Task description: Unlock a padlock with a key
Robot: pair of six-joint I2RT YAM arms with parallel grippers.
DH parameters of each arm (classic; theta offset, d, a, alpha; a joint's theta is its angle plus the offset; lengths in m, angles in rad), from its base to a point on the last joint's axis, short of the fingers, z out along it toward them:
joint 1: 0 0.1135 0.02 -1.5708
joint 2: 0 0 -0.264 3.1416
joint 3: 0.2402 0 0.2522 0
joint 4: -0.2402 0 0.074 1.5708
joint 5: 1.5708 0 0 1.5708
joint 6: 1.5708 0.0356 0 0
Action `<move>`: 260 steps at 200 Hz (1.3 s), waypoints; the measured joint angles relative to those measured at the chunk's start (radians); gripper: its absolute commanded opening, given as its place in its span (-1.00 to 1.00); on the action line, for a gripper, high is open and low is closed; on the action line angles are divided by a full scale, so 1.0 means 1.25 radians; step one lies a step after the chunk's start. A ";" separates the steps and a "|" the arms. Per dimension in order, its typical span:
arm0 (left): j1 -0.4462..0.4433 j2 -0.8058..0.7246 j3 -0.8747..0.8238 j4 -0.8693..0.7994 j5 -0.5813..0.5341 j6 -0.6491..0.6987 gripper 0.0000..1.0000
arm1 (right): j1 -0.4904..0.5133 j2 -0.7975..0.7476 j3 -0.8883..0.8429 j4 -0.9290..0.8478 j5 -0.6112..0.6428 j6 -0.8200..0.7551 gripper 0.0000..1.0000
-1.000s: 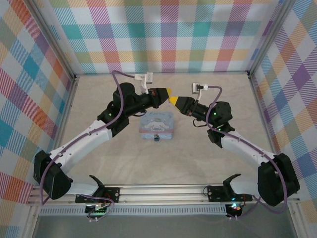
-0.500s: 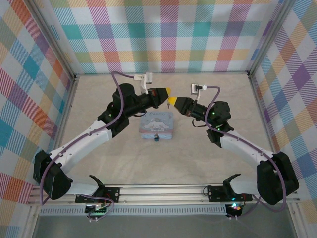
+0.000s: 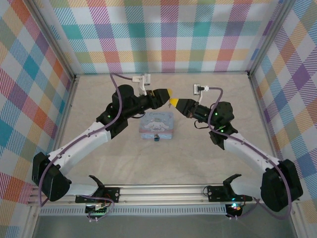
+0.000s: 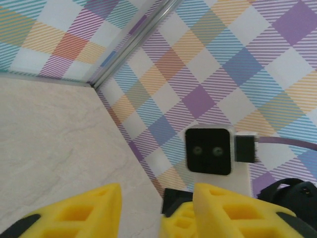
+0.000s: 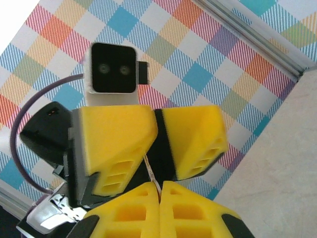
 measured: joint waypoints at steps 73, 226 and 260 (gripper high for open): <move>0.080 -0.148 -0.092 -0.152 -0.113 -0.005 0.51 | -0.050 -0.174 0.000 -0.316 0.043 -0.187 -1.00; 0.162 0.156 -0.227 -0.202 -0.174 -0.032 0.73 | -0.063 -0.103 0.000 -0.718 0.316 -0.475 -1.00; 0.162 0.243 -0.175 -0.170 -0.138 -0.039 0.70 | -0.063 -0.031 0.000 -0.721 0.362 -0.484 -1.00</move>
